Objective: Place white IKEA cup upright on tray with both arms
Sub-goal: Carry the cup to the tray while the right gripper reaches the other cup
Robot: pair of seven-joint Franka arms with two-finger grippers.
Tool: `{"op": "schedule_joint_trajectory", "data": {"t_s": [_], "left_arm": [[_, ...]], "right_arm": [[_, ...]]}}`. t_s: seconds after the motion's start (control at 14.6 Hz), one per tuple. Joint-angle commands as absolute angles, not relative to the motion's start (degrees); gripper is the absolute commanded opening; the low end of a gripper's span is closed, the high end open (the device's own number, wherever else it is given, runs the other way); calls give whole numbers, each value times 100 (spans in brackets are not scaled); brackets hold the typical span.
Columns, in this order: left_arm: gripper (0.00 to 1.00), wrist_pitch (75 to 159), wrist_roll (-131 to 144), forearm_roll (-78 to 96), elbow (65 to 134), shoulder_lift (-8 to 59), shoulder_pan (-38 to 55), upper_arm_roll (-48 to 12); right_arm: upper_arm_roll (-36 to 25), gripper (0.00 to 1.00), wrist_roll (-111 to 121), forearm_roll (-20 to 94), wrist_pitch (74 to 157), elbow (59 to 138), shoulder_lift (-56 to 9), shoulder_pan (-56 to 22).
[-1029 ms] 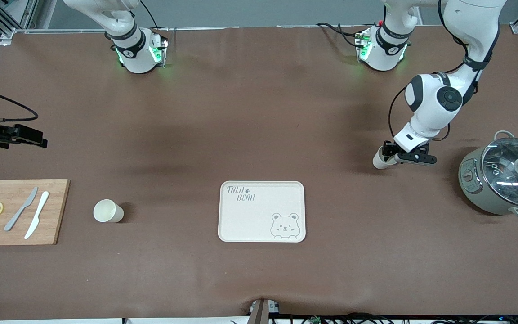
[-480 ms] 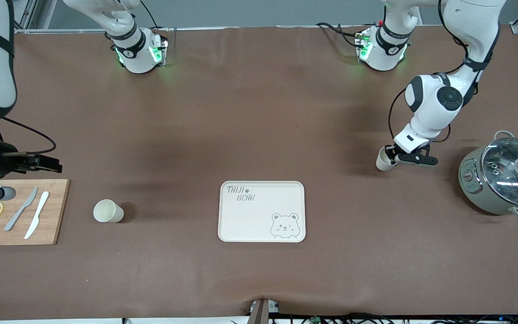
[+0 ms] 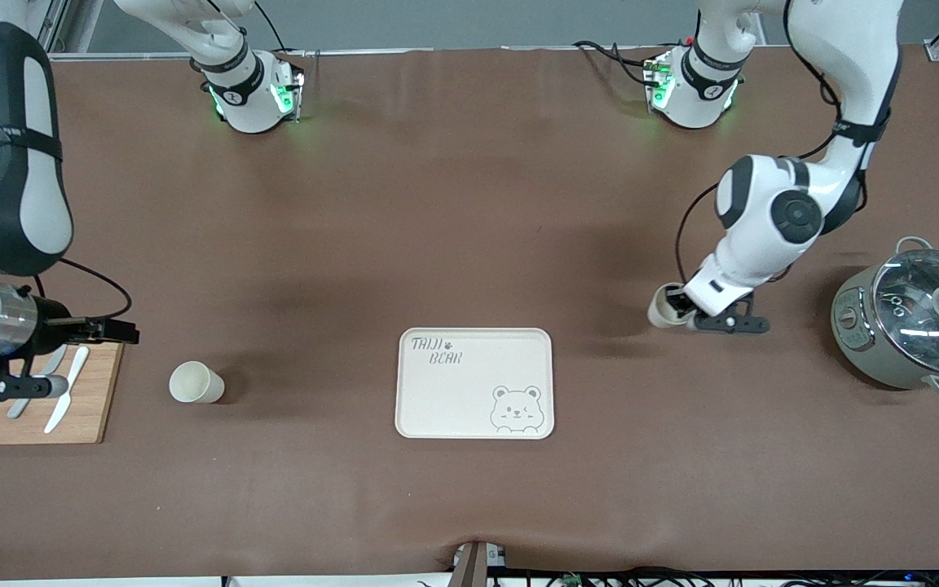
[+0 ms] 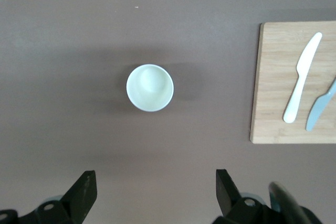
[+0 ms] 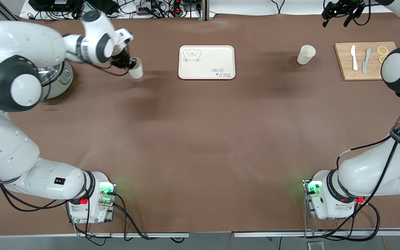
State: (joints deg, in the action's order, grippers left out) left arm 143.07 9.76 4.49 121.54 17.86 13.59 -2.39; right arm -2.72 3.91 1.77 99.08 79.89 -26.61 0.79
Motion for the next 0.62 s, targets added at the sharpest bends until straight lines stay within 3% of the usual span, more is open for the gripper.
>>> {"op": "schedule_joint_trajectory", "data": {"t_s": [0.0, 0.21, 0.55], "left_arm": [[0, 13923, 2000, 343, 10980, 2644, 1870, -220], [0, 13721, 2845, 325, 10224, 3127, 2319, -193], [0, 13404, 3840, -9, 9335, 3664, 2715, -202]], "right_arm": [[-246, 100, 675, 272, 10483, 8427, -2672, 149], [-237, 100, 992, 281, 11020, 8823, -2724, 228], [-237, 100, 1019, 281, 11311, 8833, -3049, 281]]}}
